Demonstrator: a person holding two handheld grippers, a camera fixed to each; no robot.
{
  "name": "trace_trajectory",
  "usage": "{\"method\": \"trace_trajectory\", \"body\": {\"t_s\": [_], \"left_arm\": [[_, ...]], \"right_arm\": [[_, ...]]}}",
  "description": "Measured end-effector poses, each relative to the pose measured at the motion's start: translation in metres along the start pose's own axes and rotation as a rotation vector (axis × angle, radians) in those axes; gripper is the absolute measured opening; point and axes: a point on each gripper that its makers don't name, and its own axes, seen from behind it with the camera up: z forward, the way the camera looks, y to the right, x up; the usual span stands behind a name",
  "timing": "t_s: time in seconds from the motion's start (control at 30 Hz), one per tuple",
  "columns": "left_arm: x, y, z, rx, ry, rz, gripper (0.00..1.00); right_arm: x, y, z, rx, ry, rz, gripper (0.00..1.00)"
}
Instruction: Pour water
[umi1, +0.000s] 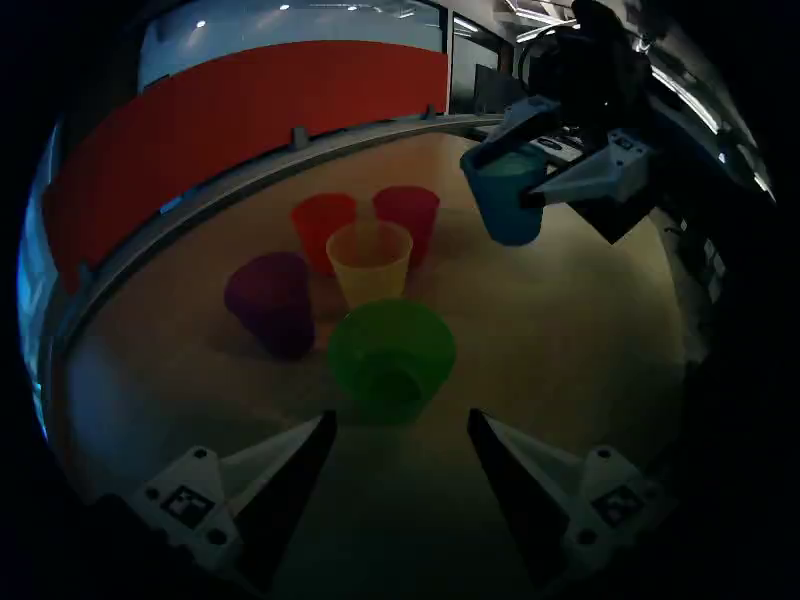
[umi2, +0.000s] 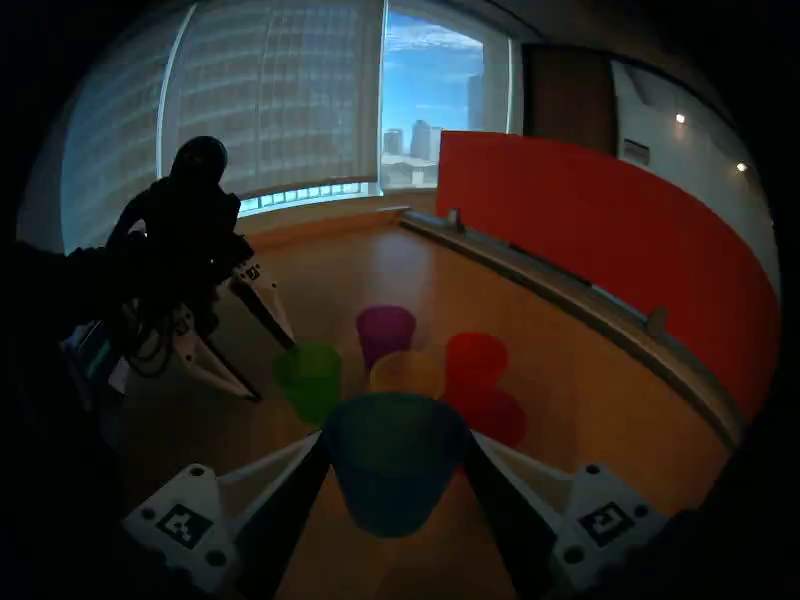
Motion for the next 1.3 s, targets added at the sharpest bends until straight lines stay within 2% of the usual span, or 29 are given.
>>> {"method": "trace_trajectory", "body": {"t_s": [0.27,0.57,0.87,1.3], "left_arm": [[0.011,0.009,-0.021,0.008,0.060,0.005,0.97],[0.018,0.011,-0.041,0.034,0.110,-0.008,0.98],[0.024,0.013,-0.055,0.042,0.158,-0.028,0.98],[0.023,0.013,-0.060,0.051,0.170,-0.047,0.98]], "right_arm": [[-0.030,-0.009,0.022,0.031,-0.071,0.010,0.92],[-0.049,-0.015,0.036,0.053,-0.102,0.035,0.92],[-0.061,-0.016,0.036,0.050,-0.115,0.042,0.92],[-0.071,-0.016,0.025,0.037,-0.118,0.045,0.93]]}}
